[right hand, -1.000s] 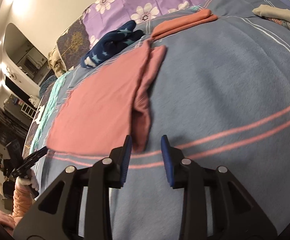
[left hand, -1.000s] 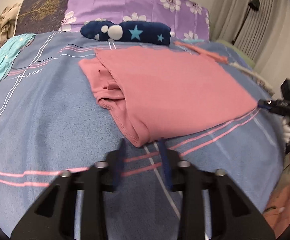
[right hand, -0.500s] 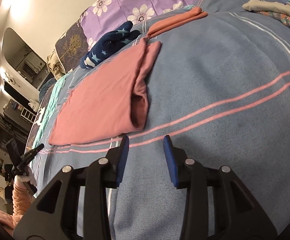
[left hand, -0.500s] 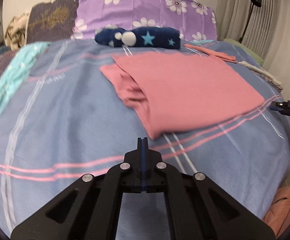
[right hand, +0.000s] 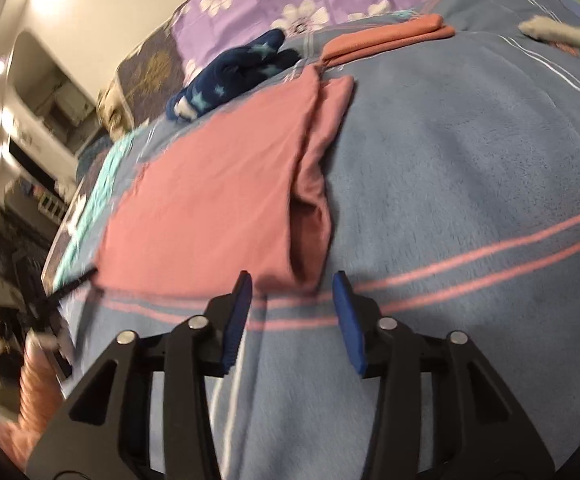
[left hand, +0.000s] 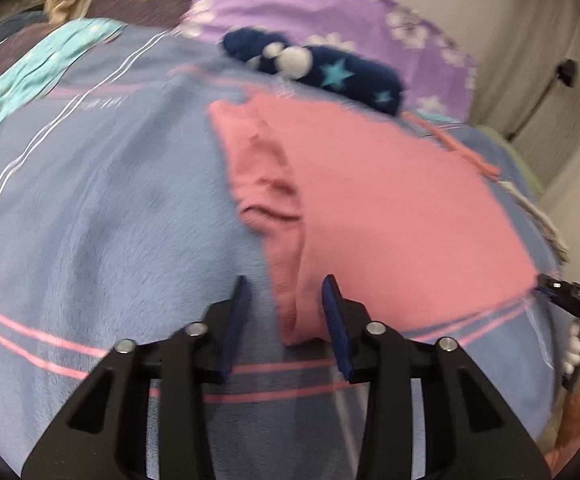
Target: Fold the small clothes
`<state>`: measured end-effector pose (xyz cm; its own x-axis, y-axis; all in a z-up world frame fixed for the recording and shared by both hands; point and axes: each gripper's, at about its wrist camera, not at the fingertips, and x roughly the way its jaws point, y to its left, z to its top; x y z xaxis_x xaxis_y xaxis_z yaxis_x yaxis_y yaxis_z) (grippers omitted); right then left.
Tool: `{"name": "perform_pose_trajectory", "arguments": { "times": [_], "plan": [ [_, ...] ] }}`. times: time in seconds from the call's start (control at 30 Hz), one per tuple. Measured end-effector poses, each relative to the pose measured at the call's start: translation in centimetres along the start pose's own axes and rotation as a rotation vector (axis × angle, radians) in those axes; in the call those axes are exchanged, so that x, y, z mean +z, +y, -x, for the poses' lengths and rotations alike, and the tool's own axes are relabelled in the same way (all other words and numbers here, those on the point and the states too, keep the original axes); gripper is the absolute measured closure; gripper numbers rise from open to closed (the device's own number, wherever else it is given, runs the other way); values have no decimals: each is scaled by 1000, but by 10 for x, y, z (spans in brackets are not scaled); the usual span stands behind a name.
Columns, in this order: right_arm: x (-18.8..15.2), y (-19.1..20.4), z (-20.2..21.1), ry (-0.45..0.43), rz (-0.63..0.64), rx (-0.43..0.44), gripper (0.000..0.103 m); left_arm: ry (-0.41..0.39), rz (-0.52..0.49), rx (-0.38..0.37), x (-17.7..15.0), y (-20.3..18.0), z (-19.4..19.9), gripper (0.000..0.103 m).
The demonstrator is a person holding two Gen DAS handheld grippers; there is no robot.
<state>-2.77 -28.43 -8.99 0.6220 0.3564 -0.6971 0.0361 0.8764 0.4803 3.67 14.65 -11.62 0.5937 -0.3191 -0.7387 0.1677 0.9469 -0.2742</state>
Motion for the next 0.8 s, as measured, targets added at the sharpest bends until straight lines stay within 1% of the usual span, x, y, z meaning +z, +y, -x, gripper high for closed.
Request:
{"name": "perform_pose_trajectory", "arguments": {
  "times": [0.03, 0.1, 0.2, 0.3, 0.37, 0.43, 0.53, 0.6, 0.63, 0.67, 0.73, 0.77, 0.8],
  "plan": [
    [-1, -1, -2, 5, -5, -23, 100, -5, -4, 6, -1, 0, 1, 69],
    [-5, -4, -5, 25, 3, -66, 101, 0, -18, 38, -4, -3, 4, 70],
    [-7, -14, -1, 27, -27, -78, 103, 9, -49, 71, -7, -6, 8, 70],
    [-8, -23, 9, 6, -60, -74, 103, 11, -44, 91, -6, -7, 13, 71],
    [-8, -26, 15, 0, -73, -56, 102, 5, -35, 105, -4, -10, 19, 71],
    [-7, -21, 21, -13, -59, -29, 99, -22, -34, 91, -3, -16, 28, 71],
    [1, -1, 22, -27, -5, 22, 99, -95, -54, 19, 6, -30, 46, 71],
    [5, 15, 18, -30, 39, 63, 99, -122, -59, -36, 9, -37, 49, 71],
    [6, 23, 15, -27, 65, 74, 96, -124, -55, -62, 10, -39, 48, 71],
    [7, 29, 11, -18, 83, 70, 84, -113, -39, -80, 10, -39, 42, 71],
    [4, 36, -3, 9, 109, 20, 65, -68, -5, -70, 7, -34, 27, 70],
    [2, 35, -11, 33, 118, -28, 67, -15, 22, -42, 3, -27, 12, 70],
    [-4, 32, -22, 62, 131, -102, 72, 36, 48, -15, -4, -19, -3, 73]
  ]
}}
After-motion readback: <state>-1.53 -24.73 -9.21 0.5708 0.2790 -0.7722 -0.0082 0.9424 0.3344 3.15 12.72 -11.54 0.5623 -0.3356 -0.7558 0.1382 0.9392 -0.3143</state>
